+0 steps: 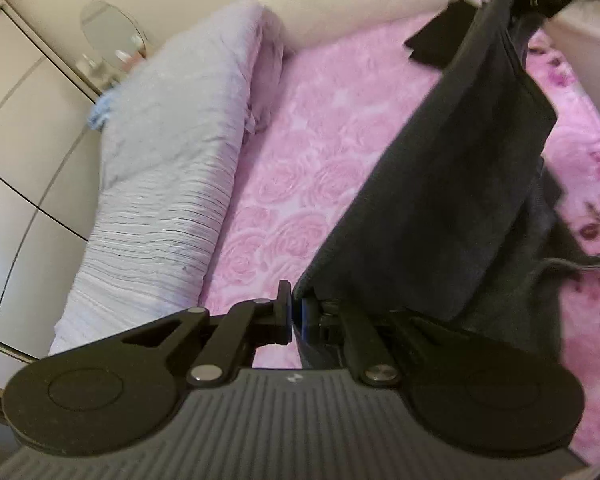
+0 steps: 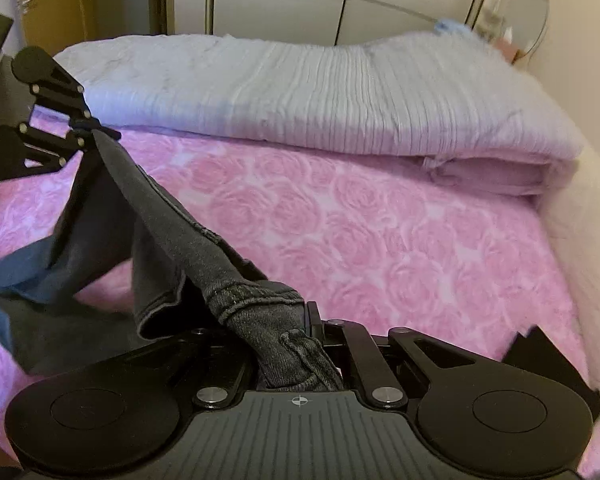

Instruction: Fold clothes

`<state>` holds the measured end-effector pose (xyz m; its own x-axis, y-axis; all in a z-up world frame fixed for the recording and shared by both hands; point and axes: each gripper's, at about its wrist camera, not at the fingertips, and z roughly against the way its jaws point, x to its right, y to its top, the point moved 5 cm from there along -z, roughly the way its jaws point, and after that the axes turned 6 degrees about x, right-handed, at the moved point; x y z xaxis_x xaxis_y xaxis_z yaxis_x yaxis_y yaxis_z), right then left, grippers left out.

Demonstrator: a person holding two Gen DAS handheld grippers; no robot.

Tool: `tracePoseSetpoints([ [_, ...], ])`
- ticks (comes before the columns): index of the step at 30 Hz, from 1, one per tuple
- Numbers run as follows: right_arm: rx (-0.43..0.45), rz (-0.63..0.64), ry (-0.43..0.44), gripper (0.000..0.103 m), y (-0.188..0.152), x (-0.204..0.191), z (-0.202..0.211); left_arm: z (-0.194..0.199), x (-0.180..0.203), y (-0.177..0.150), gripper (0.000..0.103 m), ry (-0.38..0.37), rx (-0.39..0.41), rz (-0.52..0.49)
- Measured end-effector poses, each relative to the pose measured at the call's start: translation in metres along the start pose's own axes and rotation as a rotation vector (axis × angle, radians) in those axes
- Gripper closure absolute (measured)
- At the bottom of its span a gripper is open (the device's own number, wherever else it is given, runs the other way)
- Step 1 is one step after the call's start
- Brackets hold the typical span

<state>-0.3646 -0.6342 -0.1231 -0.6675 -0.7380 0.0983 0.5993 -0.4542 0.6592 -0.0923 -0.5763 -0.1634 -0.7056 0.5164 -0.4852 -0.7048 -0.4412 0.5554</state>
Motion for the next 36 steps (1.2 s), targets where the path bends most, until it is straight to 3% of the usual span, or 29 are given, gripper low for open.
tracePoseSetpoints([
  [3, -0.009, 0.019, 0.058, 0.101, 0.022, 0.043, -0.041, -0.053, -0.036, 0.015, 0.098, 0.035, -0.038, 0.027],
  [7, -0.017, 0.04, 0.071, 0.101, 0.044, 0.1, -0.114, -0.122, -0.066, 0.022, 0.095, 0.082, -0.117, 0.087],
  [8, -0.043, 0.027, 0.079, 0.101, 0.047, 0.104, -0.14, -0.141, -0.079, 0.019, 0.092, 0.088, -0.155, 0.136],
  [10, -0.095, 0.001, 0.096, 0.099, 0.052, 0.113, -0.192, -0.158, -0.088, 0.0, 0.07, 0.092, -0.216, 0.265],
  [12, -0.159, 0.0, 0.078, 0.089, 0.04, 0.117, -0.236, -0.162, -0.087, -0.019, 0.07, 0.088, -0.238, 0.381],
  [13, -0.165, 0.003, 0.059, 0.077, 0.032, 0.117, -0.244, -0.164, -0.087, -0.029, 0.069, 0.086, -0.248, 0.439],
  [15, -0.174, 0.009, 0.02, 0.062, 0.015, 0.117, -0.259, -0.151, -0.07, -0.048, 0.068, 0.088, -0.264, 0.46],
  [17, -0.137, -0.004, 0.011, 0.049, -0.001, 0.114, -0.249, -0.139, -0.053, -0.072, 0.067, 0.077, -0.304, 0.485],
  [18, -0.118, -0.01, 0.006, 0.047, -0.009, 0.113, -0.245, -0.137, -0.043, -0.083, 0.067, 0.072, -0.329, 0.503],
  [27, -0.129, -0.115, -0.103, 0.044, -0.043, 0.098, -0.183, -0.039, 0.054, -0.258, 0.061, 0.006, -0.606, 0.739],
  [29, -0.161, -0.17, -0.087, 0.043, -0.056, 0.083, -0.173, -0.028, 0.073, -0.283, 0.058, -0.025, -0.636, 0.707],
  [34, -0.271, -0.131, -0.015, 0.043, -0.1, 0.004, -0.158, -0.005, 0.11, -0.327, 0.058, -0.092, -0.655, 0.583],
  [35, -0.3, -0.125, -0.006, 0.043, -0.11, -0.013, -0.157, -0.005, 0.115, -0.331, 0.061, -0.103, -0.655, 0.526],
  [36, -0.323, -0.122, 0.004, 0.043, -0.118, -0.029, -0.156, -0.004, 0.117, -0.334, 0.08, -0.12, -0.654, 0.491],
])
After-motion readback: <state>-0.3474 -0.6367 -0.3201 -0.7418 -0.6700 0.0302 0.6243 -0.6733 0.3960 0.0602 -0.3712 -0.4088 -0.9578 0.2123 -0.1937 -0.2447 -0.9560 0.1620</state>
